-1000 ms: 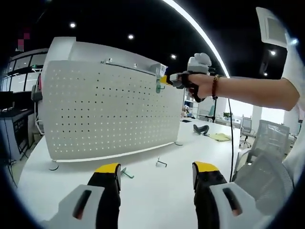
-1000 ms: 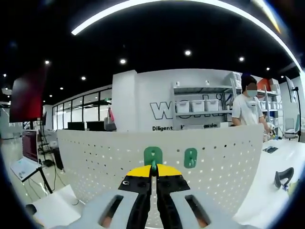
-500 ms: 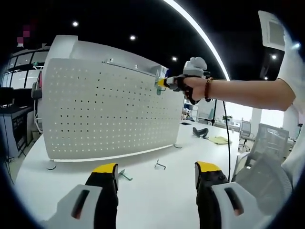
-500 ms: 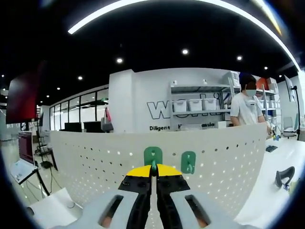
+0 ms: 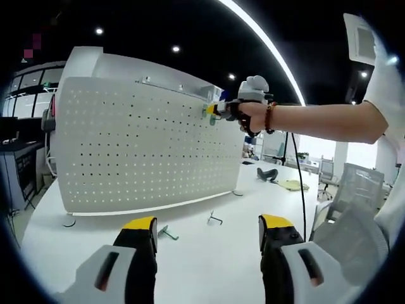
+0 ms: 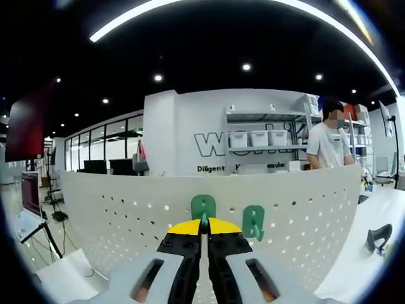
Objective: Insert the hook assembly into the mounting plate slot until the hook locks in place.
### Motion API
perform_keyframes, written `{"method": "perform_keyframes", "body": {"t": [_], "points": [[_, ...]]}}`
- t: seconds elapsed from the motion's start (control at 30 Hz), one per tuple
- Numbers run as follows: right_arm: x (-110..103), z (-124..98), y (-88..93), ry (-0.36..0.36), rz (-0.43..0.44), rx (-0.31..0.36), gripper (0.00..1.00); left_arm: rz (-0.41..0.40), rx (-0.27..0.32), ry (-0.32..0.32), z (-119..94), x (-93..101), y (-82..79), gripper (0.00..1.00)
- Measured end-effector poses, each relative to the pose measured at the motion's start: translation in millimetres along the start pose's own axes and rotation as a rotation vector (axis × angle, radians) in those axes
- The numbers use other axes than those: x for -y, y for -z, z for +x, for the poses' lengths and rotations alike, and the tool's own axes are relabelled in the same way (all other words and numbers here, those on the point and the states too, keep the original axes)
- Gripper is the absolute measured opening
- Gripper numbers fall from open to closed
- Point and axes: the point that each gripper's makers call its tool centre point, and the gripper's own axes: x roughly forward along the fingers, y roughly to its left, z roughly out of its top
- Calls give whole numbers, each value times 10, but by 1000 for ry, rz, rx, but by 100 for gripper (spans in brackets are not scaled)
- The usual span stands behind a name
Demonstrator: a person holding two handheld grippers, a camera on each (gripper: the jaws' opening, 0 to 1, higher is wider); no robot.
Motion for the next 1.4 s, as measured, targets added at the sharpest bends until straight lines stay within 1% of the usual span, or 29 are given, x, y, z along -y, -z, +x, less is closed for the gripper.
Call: {"method": "perform_keyframes", "body": {"t": [0.27,0.4,0.47,0.73,0.77,0.8,0.87,0.97,1.03,1.1,1.13,1.17,1.2,1.23,1.3,1.33,1.4], "points": [[29,42,117,13,-2,-34,1,7,3,-5,1,-34,-44,67],[56,58,107,24,-1,-28,1,3,6,-6,-5,-35,-60,67],[69,67,113,24,16,-29,1,1,6,-9,-9,-39,-63,66],[44,76,118,30,15,-27,1,-1,9,-11,1,-55,-77,66],[39,82,117,30,0,-29,1,0,10,-12,1,-56,-80,66],[49,88,121,39,-44,-33,1,0,11,-12,1,-56,-82,66],[28,92,139,32,15,-36,1,-3,10,-12,1,-56,-81,66],[44,93,145,43,-6,-32,1,-2,6,-14,1,-57,-73,66],[43,92,140,46,4,-33,1,-3,12,-13,1,-53,-83,66],[41,93,141,53,-5,-31,1,-6,8,-15,3,-54,-73,66],[47,87,147,63,1,-40,1,-4,5,-16,6,-56,-67,66],[46,78,146,77,-15,-49,1,-3,5,-16,7,-54,-68,66],[38,77,140,92,-84,-60,1,-4,6,-15,8,-51,-72,66],[38,84,137,101,-116,-59,1,-5,10,-15,8,-50,-78,66],[31,106,184,101,-51,-67,1,-4,8,-17,4,-56,-79,65],[48,115,162,106,-46,-58,1,-3,6,-19,2,-59,-78,66],[29,124,162,107,-72,-61,1,-2,9,-24,-12,-74,-87,65]]}}
